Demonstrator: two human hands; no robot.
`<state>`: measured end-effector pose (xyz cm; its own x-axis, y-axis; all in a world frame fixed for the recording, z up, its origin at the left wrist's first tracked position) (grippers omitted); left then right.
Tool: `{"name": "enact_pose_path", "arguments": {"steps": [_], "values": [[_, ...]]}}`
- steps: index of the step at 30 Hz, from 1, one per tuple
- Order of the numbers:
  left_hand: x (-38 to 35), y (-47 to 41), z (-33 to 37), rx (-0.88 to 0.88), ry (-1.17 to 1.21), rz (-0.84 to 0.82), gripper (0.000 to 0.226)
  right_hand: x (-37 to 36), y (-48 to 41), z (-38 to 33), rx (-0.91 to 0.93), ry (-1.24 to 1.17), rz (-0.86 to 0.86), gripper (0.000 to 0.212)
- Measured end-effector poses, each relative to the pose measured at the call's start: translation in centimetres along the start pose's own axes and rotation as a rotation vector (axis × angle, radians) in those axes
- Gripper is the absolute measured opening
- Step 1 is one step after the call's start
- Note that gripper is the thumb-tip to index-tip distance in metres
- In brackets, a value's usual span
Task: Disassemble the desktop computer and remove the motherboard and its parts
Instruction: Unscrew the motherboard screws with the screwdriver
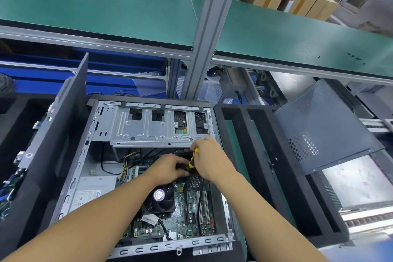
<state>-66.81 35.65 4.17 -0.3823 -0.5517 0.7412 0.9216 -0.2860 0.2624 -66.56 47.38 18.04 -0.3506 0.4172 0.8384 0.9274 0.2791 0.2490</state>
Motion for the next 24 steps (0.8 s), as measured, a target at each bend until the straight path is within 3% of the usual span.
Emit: {"name": "enact_pose_path", "arguments": {"steps": [5,8,11,13,15,17,22,24], "values": [[0.0,0.0,0.0,0.004,-0.023,-0.006,0.012,0.1,0.1,-0.2,0.010,-0.049,-0.069,0.032],[-0.2,-0.1,-0.2,0.038,-0.006,0.001,0.008,0.2,0.2,0.0,-0.014,-0.102,0.012,0.020],[-0.2,-0.1,-0.2,0.038,-0.002,0.014,0.013,0.3,0.2,0.3,-0.027,-0.019,0.095,0.030],[-0.2,-0.1,-0.2,0.031,-0.011,0.017,0.016,0.3,0.3,0.2,-0.028,-0.012,0.110,0.025],[-0.2,-0.1,-0.3,0.020,0.002,0.018,0.008,0.2,0.3,-0.1,0.003,-0.051,0.099,0.019],[-0.2,-0.1,-0.3,0.005,0.028,0.012,0.013,0.2,0.2,-0.4,0.047,-0.073,0.064,0.017],[-0.3,-0.2,-0.4,0.019,0.030,0.007,0.008,-0.2,-0.1,-0.6,0.086,-0.060,-0.036,0.032],[-0.3,-0.3,-0.3,0.034,0.026,0.011,0.009,-0.1,-0.2,-0.3,0.065,-0.064,-0.007,0.021]]}}
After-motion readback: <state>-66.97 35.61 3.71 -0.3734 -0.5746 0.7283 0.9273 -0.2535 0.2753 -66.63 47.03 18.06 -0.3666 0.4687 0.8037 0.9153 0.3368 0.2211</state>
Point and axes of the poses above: each hand's wrist, its own y-axis away from the middle knuckle, its own x-axis out of the back of the hand, z = x × y, the point moved 5 cm from there along -y, towards the middle knuckle, and after that the axes turned 10 degrees about -y, right-handed, at the moved point
